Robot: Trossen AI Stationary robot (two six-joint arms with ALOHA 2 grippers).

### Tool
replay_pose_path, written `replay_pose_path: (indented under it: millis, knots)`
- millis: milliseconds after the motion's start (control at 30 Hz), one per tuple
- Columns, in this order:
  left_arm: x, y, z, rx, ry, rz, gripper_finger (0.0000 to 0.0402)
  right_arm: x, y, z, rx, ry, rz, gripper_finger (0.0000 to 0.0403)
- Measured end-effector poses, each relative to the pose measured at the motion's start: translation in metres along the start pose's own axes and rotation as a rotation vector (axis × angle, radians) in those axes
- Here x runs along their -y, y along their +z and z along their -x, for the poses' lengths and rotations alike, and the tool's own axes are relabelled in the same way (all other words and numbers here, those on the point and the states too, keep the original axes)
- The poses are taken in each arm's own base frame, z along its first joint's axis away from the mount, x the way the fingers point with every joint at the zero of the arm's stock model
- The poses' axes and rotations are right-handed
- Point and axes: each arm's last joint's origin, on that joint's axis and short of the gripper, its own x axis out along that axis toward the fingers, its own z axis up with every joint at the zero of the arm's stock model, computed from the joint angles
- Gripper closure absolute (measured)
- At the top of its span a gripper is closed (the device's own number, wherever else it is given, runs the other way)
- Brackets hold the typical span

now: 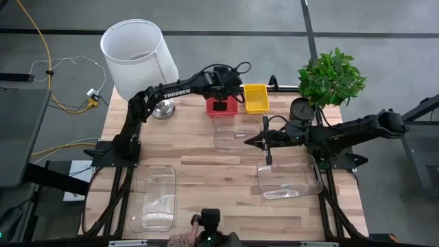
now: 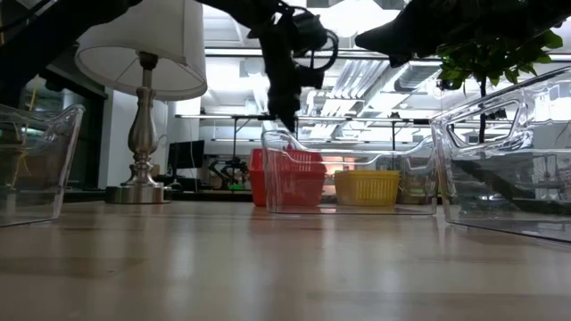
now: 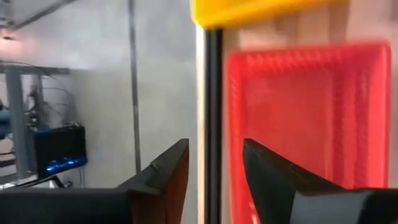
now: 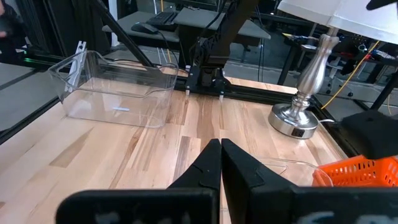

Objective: Stack baskets by color
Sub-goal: Stack the bottom orange bin on the top orange bins

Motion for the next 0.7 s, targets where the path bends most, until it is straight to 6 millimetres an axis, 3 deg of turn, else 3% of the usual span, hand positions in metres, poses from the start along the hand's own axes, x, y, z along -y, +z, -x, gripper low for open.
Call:
replay_pose_path:
  millis: [233, 400, 700]
  knots:
    - [-0.005, 0.007, 0.007, 0.085, -0.04, 0.34, 0.0258, 0.0, 0.0, 0.0, -0.001, 0.0, -0.006, 0.0403]
    - [0.0, 0.003, -0.011, 0.107, -0.118, 0.512, 0.0275, 0.0, -0.002, 0.0, -0.017, 0.003, -0.007, 0.0403]
    - [0.016, 0.002, -0.039, 0.159, -0.006, 0.645, 0.0317, 0.0, -0.002, 0.0, -0.021, 0.004, -0.007, 0.0403]
